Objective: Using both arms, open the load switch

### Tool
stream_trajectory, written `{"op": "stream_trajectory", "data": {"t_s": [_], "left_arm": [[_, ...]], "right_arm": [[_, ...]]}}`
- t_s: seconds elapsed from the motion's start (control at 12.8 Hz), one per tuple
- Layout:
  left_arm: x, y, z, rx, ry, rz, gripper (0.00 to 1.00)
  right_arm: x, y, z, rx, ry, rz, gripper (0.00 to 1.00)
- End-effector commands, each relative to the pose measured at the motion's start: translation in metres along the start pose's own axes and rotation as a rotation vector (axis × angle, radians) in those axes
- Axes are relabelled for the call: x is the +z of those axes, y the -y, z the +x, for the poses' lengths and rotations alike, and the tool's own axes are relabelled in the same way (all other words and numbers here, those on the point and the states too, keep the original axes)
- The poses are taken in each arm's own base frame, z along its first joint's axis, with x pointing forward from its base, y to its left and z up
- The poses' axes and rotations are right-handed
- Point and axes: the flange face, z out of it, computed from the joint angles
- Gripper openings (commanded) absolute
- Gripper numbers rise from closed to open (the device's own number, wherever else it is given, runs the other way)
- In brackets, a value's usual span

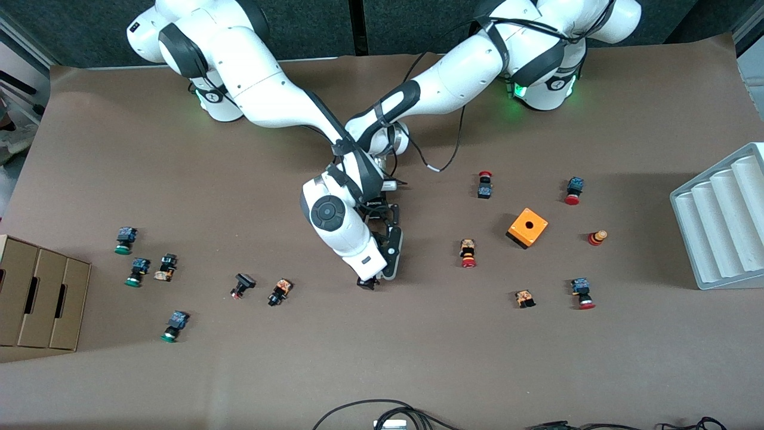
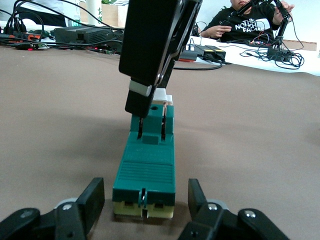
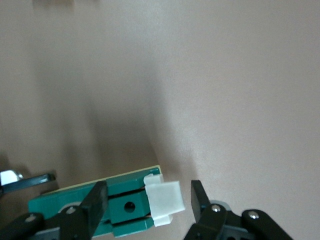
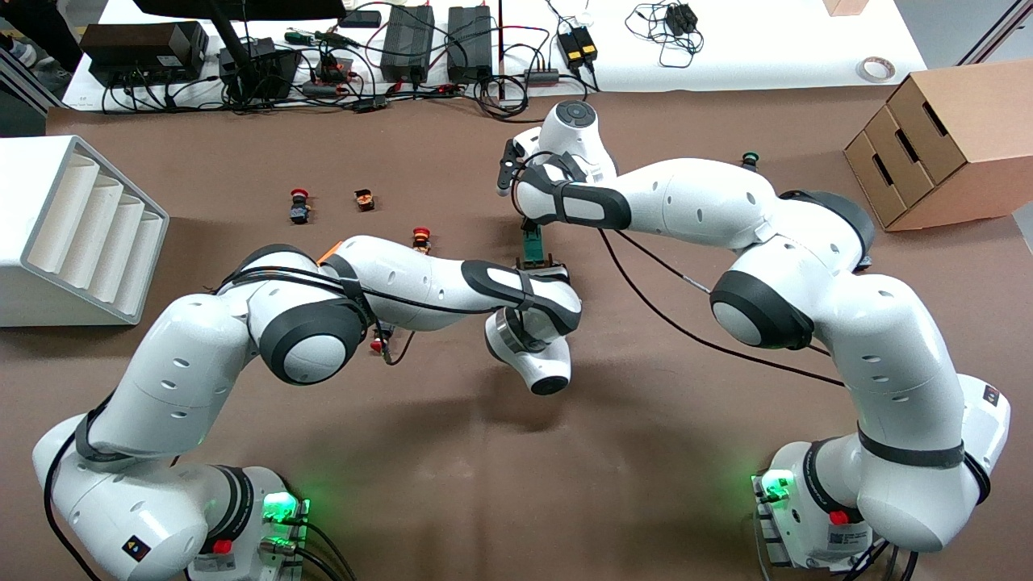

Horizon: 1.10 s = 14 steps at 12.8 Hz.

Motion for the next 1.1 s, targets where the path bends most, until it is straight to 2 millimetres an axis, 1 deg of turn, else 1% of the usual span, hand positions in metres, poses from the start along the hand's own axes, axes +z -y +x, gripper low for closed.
{"op": "stream_trajectory", "data": {"t_s": [0.0,0.31,0.63,0.78,0.94,1.02], "left_arm": [[0.0008,0.0018,-0.0059,-0.001,-0.016,-0.002,0.76],[-0.0007,0.0009,-0.0063,-0.001,-0.015,-0.004,0.76],[-0.0011,0.001,-0.006,0.0,-0.015,-0.005,0.76],[-0.001,0.0013,-0.0069,0.001,-0.014,-0.004,0.76],[-0.0003,0.0014,-0.0056,-0.001,-0.016,-0.003,0.76],[-0.0003,0.0018,-0.0068,0.001,-0.015,-0.003,0.76]], "right_arm": [[-0.0072,-0.0114,-0.0034,0.019,-0.025,-0.024,0.72],[-0.0077,-0.0114,-0.0035,0.02,-0.026,-0.023,0.72],[-0.0058,-0.007,-0.0024,0.032,-0.024,-0.016,0.69],[-0.0051,-0.0047,-0.0018,0.029,-0.022,-0.011,0.67],[-0.0039,-0.0034,-0.0021,0.026,-0.018,-0.006,0.63],[-0.0016,-0.0027,-0.0036,0.028,-0.014,-0.002,0.62]]}}
